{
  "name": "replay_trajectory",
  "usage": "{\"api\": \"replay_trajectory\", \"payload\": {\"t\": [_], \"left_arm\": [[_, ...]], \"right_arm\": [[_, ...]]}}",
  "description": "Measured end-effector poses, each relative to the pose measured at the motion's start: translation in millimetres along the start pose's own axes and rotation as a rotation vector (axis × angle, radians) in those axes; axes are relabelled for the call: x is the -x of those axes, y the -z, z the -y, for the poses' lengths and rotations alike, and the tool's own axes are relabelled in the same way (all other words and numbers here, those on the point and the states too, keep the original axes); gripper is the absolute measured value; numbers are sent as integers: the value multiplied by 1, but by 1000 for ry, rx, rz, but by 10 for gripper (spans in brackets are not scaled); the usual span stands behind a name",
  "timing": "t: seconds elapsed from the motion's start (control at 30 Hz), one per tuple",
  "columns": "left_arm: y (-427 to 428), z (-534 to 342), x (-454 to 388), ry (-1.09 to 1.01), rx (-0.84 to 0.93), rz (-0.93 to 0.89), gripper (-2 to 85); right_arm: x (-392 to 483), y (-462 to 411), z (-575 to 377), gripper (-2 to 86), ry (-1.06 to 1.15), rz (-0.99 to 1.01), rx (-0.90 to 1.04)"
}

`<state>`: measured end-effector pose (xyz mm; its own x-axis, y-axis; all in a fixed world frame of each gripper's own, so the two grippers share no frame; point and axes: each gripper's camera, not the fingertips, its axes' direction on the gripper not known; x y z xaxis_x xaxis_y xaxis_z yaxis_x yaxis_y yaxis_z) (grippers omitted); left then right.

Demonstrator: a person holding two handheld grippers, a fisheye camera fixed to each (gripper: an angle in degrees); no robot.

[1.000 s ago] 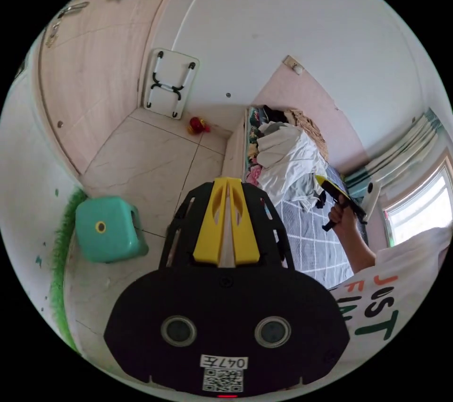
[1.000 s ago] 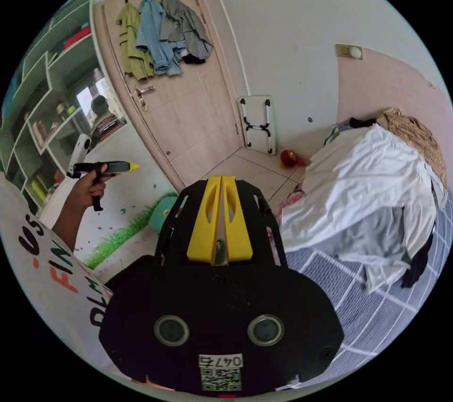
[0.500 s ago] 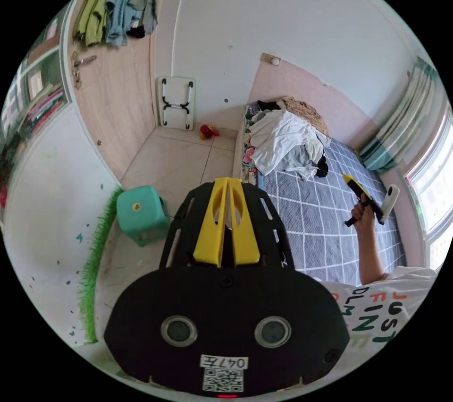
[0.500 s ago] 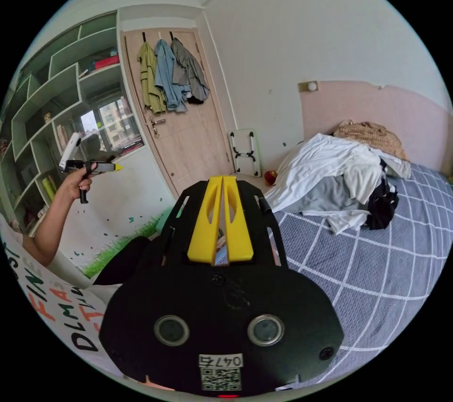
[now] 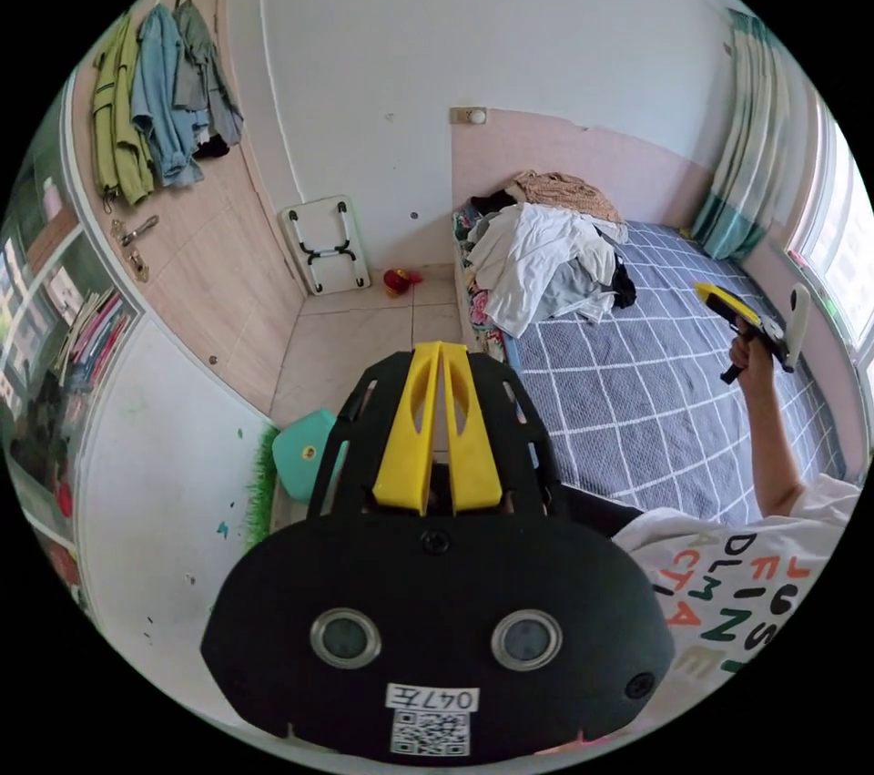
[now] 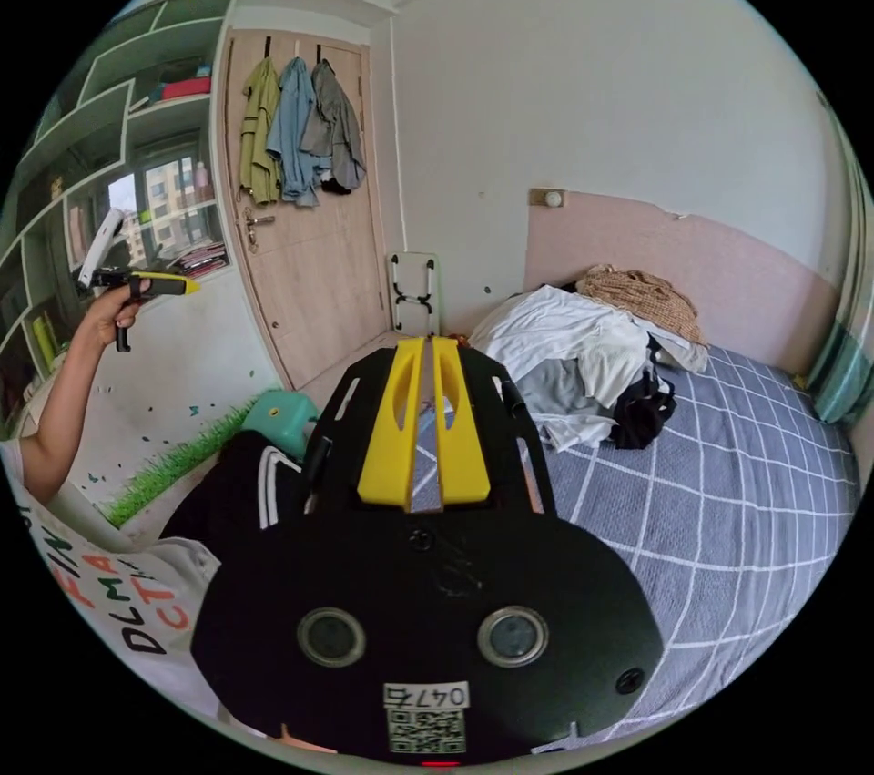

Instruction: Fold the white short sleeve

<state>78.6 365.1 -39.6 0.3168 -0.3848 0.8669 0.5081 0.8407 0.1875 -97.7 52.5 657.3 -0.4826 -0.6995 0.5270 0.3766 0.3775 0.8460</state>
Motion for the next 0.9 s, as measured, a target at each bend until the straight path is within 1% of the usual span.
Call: {"api": "replay_trajectory", "payload": {"t": [0.13, 0.2, 0.37, 0.47, 0.57, 0.67, 0.77, 0.9], "left_arm": [[-4, 11, -15, -46, -13, -19, -8], [-8, 24, -28, -83, -36, -61, -8], [-29, 51, -71, -190, -64, -176, -8], [-44, 58, -109, -283, -69, -238, -8], [-59, 57, -145, -369, -61, -258, -8], [-78, 62, -176, -416, -46, -274, -8], [-98, 73, -204, -421, -26, -282, -8], [-122, 86, -242, -363, -31, -224, -8]], "right_arm": [[-9, 23, -14, -1, -5, -138, 42], [-15, 34, -11, -1, -14, -187, 65], [-5, 75, 39, -3, 44, -330, 15], [5, 96, 74, -4, 53, -285, -10], [12, 113, 98, -6, 55, -212, -1], [13, 125, 106, -6, 58, -173, 18], [5, 127, 95, -6, 56, -124, 26], [-14, 110, 69, -4, 96, -112, -6]]}}
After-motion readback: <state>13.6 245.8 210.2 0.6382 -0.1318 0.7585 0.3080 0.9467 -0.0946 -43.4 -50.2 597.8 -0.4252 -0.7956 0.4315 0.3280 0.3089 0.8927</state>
